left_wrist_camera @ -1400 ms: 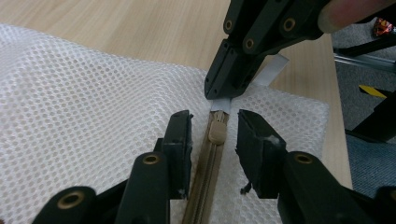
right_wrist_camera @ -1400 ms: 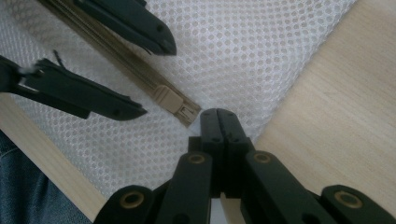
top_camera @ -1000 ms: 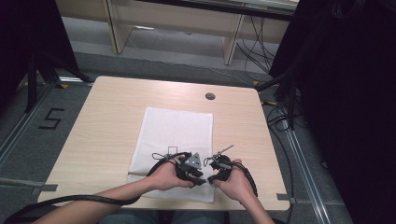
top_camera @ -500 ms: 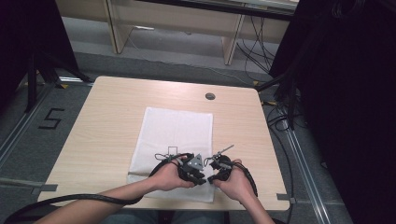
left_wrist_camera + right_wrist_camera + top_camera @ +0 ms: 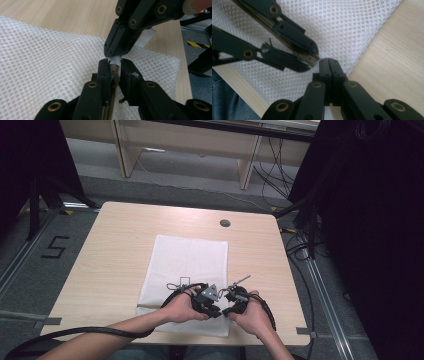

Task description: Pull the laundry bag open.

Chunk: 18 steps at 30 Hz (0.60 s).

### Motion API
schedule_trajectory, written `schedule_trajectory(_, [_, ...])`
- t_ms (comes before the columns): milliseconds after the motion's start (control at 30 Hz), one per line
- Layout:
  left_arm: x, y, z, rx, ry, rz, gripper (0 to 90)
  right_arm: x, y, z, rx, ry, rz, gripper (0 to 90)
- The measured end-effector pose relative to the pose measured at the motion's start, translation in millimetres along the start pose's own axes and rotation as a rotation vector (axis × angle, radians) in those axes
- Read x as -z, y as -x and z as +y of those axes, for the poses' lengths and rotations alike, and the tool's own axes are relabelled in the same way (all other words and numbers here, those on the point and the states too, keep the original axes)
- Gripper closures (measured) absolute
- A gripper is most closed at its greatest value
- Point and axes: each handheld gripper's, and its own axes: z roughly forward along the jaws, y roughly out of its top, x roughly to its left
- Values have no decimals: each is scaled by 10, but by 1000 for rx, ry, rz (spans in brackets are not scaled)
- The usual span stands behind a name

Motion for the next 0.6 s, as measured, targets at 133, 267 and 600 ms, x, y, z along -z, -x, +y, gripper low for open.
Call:
schedule_trajectory(133, [-10,5,-4,-16,5,3,791,0,-1,-1,0,0,0,900])
schedule_trajectory(267, [9,-23,6,-14,2,0,811,4,2,-1,12,2,3,900])
schedule_trajectory(600, [28,-64,31,15,-4,-22,817,5,-7,1,16,-2,0,900])
